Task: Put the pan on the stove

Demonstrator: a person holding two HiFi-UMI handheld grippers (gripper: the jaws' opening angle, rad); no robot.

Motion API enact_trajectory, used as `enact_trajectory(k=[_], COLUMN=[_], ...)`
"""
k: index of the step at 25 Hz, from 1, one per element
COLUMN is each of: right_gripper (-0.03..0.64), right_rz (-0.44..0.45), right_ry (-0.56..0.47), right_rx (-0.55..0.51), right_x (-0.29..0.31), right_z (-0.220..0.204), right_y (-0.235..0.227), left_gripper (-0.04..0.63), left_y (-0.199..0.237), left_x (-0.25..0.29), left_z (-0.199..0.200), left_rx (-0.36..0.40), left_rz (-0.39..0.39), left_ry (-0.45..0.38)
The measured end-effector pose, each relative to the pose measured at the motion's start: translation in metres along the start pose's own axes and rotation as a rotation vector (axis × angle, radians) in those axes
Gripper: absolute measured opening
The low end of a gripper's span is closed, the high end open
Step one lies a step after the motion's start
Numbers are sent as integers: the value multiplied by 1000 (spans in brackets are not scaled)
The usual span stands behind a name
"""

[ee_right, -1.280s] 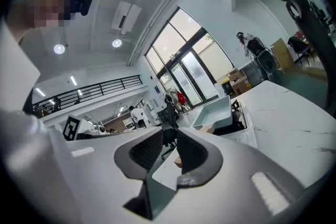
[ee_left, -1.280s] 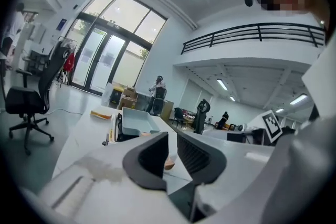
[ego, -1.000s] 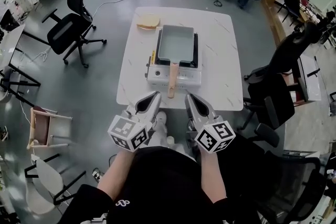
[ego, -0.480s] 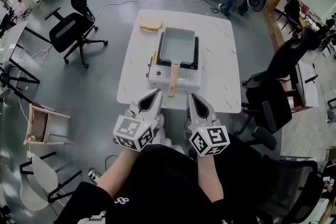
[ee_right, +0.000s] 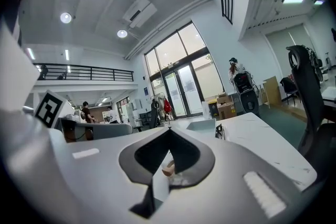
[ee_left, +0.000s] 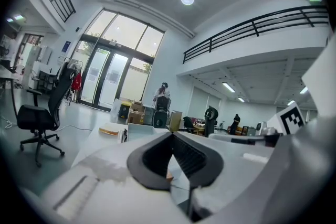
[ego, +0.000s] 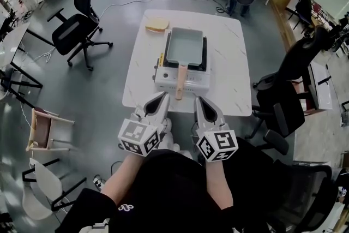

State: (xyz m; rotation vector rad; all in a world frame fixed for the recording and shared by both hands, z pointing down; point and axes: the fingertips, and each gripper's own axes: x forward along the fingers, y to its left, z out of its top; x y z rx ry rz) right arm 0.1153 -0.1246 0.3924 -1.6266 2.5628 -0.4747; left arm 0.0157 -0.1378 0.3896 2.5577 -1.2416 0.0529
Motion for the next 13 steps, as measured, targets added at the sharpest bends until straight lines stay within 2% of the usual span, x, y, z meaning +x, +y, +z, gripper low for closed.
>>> enact_trajectory(k=[13], right_gripper=[-9], right_rz=[4], right_ry=[7], right_rx=[-6], right_x=[3], right_z=[2], right_y=[1], left_gripper=[0], left_y=[4], left_x=[1], left_z=[1], left_rx=[-7], left_rz=[-2], left_ry=[14])
